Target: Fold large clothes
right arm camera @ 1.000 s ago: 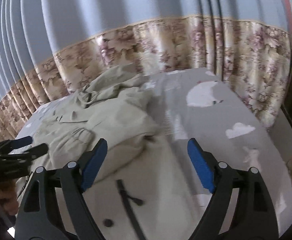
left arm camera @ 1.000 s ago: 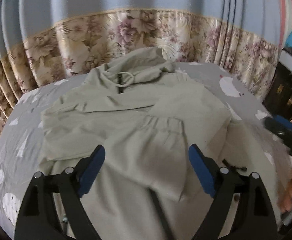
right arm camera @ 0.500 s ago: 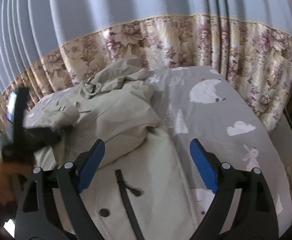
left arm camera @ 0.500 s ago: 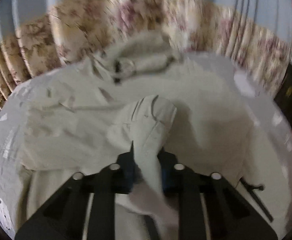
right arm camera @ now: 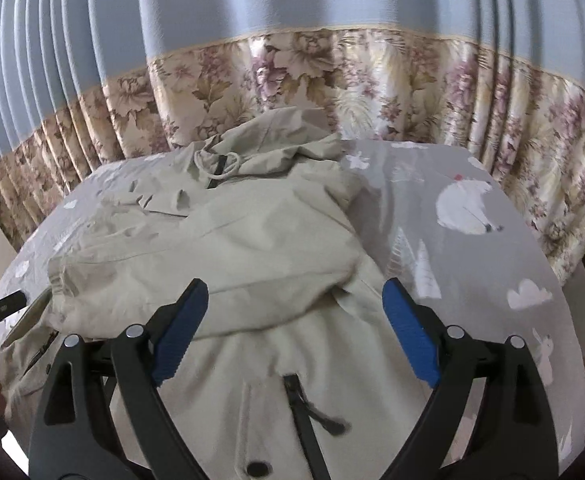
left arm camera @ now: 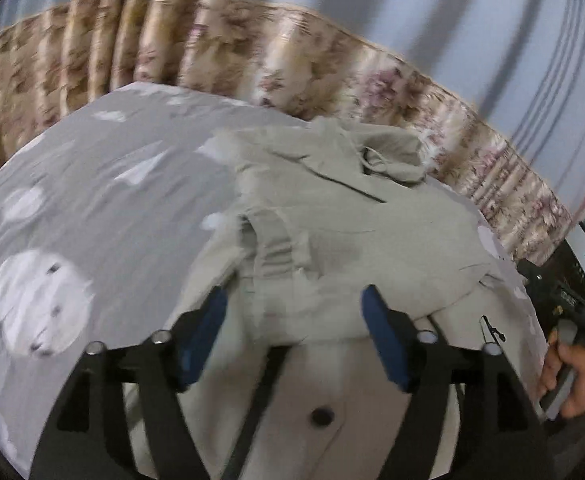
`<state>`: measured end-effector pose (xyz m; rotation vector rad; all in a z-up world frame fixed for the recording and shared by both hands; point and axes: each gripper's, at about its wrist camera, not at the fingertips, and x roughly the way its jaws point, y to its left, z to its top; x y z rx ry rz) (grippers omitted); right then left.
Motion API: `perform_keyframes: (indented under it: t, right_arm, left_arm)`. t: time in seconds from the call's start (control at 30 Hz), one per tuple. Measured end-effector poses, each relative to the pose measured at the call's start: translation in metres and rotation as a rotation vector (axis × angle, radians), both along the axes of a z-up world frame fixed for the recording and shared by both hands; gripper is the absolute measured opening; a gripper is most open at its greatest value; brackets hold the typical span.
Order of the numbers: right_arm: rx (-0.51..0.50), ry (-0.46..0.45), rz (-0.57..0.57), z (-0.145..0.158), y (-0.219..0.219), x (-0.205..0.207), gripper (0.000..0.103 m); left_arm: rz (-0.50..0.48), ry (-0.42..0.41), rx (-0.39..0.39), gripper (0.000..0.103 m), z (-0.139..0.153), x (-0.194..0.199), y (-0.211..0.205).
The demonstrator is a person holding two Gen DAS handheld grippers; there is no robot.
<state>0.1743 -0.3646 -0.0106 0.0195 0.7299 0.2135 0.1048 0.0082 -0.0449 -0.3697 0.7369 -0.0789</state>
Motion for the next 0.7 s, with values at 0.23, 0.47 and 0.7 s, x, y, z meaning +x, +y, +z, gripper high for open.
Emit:
perform_keyframes:
  t: [0.23, 0.47, 0.7]
  right_arm:
    - [-0.104, 0.010, 0.045, -0.007, 0.033, 0.059, 0.089]
    - [-0.085, 0.191, 0.013, -0.052, 0.027, 0.136, 0.049]
    - [-0.029, 0.102, 0.029, -0.031, 0.015, 0.126, 0.010]
  left_arm:
    - [0.026, 0.015, -0.018, 0.092, 0.015, 0.022, 0.024]
    - [-0.087, 0.247, 0.118, 0.092, -0.035, 0.093, -0.014]
    - [-0.070, 0.194, 0.113, 0.060, -0.036, 0.112, -0.020]
